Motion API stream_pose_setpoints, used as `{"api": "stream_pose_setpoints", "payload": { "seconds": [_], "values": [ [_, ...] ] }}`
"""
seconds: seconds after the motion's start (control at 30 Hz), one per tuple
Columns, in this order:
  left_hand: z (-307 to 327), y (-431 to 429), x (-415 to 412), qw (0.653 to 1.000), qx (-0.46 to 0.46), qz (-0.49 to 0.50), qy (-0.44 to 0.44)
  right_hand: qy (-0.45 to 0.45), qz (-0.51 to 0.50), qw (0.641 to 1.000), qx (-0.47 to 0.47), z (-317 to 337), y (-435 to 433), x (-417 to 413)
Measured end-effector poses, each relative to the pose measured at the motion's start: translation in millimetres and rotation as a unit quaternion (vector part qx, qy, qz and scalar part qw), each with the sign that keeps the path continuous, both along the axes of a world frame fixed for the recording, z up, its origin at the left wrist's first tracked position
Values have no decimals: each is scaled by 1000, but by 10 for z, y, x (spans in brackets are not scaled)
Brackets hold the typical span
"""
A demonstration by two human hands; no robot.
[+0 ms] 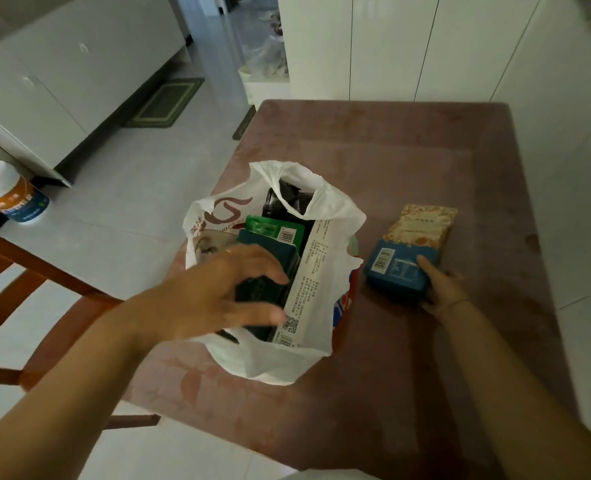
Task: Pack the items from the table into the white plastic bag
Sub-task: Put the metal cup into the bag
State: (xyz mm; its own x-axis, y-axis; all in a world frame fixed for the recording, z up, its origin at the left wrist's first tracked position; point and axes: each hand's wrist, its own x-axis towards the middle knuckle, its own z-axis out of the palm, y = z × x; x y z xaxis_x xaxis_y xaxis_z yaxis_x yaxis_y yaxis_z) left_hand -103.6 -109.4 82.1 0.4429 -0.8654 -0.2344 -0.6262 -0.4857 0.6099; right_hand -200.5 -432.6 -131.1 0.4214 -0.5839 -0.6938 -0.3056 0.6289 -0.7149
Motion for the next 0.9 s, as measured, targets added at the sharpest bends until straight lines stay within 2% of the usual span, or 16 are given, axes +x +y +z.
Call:
{"api": "stream_pose_setpoints", "payload": {
  "seconds": [0.03, 0.07, 0.17, 0.23, 0.3, 0.37, 0.47, 0.53, 0.6, 0.7, 0.8, 0.9],
  "values": [
    [-17, 12, -97, 999, 37, -22, -7, -1, 8, 1000, 3, 48, 12, 53],
    [-47, 33, -196, 994, 77, -54, -58, -2, 21, 1000, 9, 91, 33, 105],
    [-222, 5, -450, 942, 192, -146, -233, -14, 40, 999, 16, 233, 88, 193],
    [-307, -19, -540, 914, 225, -177, -289, -41, 20, 999, 0, 421, 142, 207],
    [-323, -31, -553, 904, 237, -182, -306, -98, 0, 995, -27, 733, 200, 186],
    [-260, -8, -546, 919, 199, -177, -290, -147, 20, 987, -55, 1142, 332, 155],
    [-1, 124, -528, 960, 57, -158, -226, -258, 97, 961, -27, 1744, 601, 121],
    [200, 225, -499, 964, -11, -163, -212, -324, 165, 931, 32, 2053, 826, 124],
    [325, 298, -442, 958, -52, -170, -225, -352, 226, 905, 74, 2224, 1073, 160],
    [385, 325, -360, 971, -70, -158, -165, -292, 297, 905, 89, 2149, 1473, 224],
    [379, 313, -292, 987, -85, -125, -44, -177, 329, 927, 38, 1871, 1782, 254],
    [440, 375, -114, 989, -84, -112, 42, -133, 327, 936, -10, 1695, 1868, 247]
  ]
}}
